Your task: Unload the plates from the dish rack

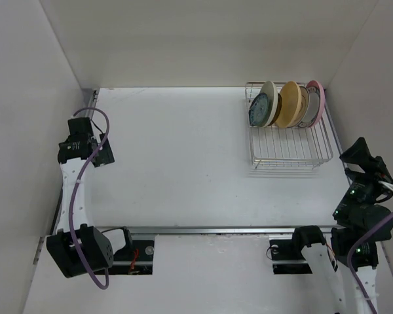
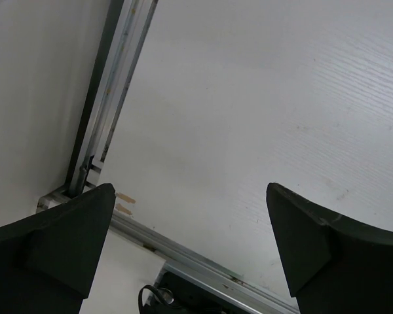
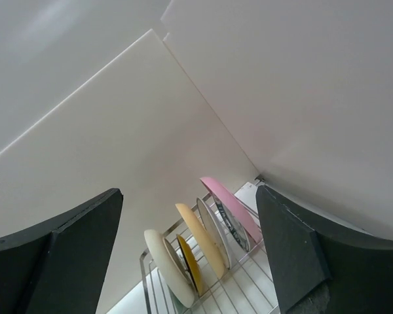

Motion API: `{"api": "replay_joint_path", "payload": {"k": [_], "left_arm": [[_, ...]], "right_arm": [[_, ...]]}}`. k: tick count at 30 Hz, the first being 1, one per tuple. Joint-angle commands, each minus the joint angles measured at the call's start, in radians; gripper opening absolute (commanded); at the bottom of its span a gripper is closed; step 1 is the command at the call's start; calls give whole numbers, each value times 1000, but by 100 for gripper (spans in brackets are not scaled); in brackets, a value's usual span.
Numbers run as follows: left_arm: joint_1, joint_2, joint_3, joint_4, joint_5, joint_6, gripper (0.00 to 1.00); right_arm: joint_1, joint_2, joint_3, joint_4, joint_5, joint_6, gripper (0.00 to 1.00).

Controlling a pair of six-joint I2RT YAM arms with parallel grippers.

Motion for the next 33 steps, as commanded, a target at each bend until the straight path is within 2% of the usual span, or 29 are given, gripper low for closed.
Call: {"api": "replay_joint_path", "payload": {"k": [1,9,12,17,18,20,21,23,25,26,28,33], "left_arm": [[7,-9,-7,11,36,19,100],[7,10,-7,11,83,19,100],[7,10,-7,11,94,28,100],[7,19,-7,11,112,37,100],[7,19,-7,11,112,37,100],[7,30,-7,11,123,37,100],[7,30,-7,11,123,37,100],[7,39,-7,11,123,37,100],[7,39,-7,1,114,37,100],[7,39,-7,1,114,37,100],[7,39,-7,1,114,46,100],[7,50,-7,1,105,46,100]], "right_arm": [[3,21,12,3,-1,15,89],[3,130,21,-7,-97,15,89],[3,233,64,-44,-137,15,89],[3,481,208,-105,-310,-27,87],[3,582,237,-119,-347,-38,82],[3,683,320,-119,-465,-52,81],[3,789,349,-119,-502,-63,78],[12,898,417,-139,-580,-74,61],[36,1059,542,-190,-580,-95,44],[46,1107,585,-207,-568,-95,41],[79,1234,701,-230,-516,-123,39],[135,1423,877,-282,-413,-196,37]]}}
